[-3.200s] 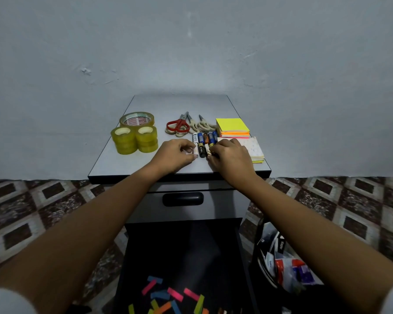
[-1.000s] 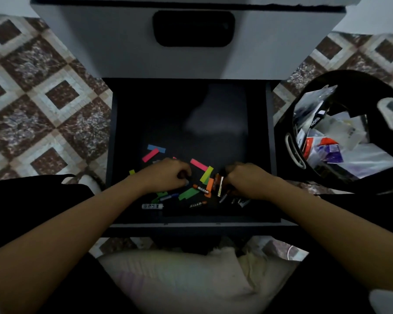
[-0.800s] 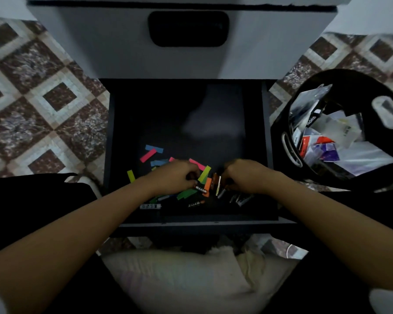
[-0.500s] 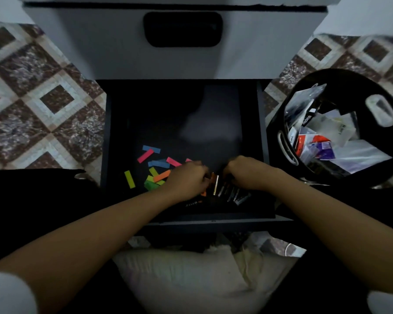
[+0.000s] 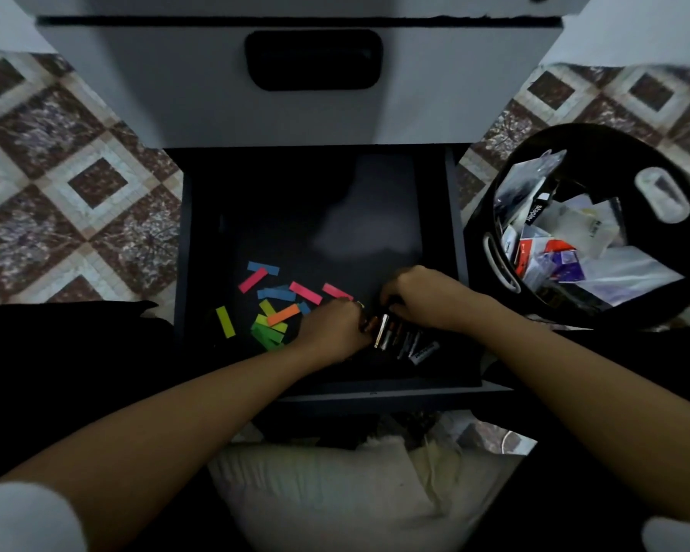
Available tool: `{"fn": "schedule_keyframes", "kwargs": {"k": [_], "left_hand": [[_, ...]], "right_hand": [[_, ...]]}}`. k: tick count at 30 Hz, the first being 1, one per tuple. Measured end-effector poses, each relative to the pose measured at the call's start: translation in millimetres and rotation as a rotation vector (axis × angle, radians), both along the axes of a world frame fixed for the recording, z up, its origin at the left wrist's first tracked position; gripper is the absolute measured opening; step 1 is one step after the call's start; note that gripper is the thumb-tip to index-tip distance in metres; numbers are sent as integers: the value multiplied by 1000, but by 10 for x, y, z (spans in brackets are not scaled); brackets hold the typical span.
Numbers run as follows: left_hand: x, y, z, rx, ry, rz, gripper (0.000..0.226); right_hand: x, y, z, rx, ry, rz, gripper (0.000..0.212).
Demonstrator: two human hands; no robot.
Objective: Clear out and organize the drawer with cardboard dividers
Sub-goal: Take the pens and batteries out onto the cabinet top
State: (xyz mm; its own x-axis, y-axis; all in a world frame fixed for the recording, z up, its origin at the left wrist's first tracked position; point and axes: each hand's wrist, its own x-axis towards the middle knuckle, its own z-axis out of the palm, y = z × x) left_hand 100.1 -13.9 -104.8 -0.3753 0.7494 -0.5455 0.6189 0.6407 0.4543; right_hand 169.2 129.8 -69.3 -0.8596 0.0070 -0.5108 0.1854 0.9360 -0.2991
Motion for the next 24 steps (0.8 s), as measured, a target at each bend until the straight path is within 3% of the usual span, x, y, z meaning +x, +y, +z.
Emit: {"fn": "schedule_keyframes", "kwargs": {"k": [9,16,20,24], "left_hand": [[-403,-41,124,74,-165,382,25],[-474,-97,131,78,-228,364,12],[-439,-93,161,84,-279,330,12],[-417,-140,242,111,-280,304,16]], "right_hand": [[30,-158,-137,148,28,263,27],[27,-240,-185,264,-21,412,30],[39,-244,-200,233,-44,395,29],[-24,-119,-76,78,-10,177,20]]}}
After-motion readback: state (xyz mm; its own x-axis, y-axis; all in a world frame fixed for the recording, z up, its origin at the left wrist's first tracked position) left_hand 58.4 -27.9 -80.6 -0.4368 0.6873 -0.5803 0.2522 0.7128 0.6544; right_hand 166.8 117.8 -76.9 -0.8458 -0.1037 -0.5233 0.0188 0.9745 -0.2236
